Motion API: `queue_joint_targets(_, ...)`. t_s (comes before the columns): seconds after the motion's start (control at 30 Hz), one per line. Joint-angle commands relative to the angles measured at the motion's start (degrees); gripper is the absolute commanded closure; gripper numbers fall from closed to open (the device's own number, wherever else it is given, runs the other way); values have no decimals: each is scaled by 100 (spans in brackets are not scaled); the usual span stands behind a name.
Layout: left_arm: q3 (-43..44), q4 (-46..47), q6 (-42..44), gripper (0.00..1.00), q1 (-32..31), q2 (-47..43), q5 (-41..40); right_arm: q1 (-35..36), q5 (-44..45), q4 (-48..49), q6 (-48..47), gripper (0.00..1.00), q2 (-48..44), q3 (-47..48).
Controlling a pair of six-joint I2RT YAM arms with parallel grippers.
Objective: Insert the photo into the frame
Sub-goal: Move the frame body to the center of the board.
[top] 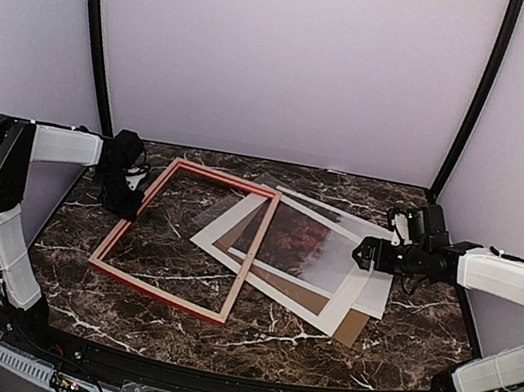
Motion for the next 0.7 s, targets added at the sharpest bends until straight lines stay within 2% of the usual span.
queue_joint_targets(0.0, -463, -344, -157, 88, 316, -386, -324, 46, 228, 57, 13, 1, 235, 111)
queue_joint_targets(0.23, -486, -338, -271, 83, 387, -157, -337, 38, 751, -199, -415, 1, 1083, 994)
queue_joint_targets(0.3, -460, -320, -292, 79, 395, -99, -310, 30, 1011, -297, -587, 1, 1431, 1322)
queue_joint_targets(0.5, -372, -302, -339, 55, 408, -65, -348, -225, 1168, -571, -1111, 1, 2538, 2439)
queue_joint_targets(0.63, -303, -268, -365, 33, 408, -214, -266, -361, 1078, -859, -1466, 1, 3188, 3113)
queue_joint_targets(0.67, -297, -248, -373, 30, 406, -311, -154, -406, 1000, -903, -1516, 1, 3298, 3235)
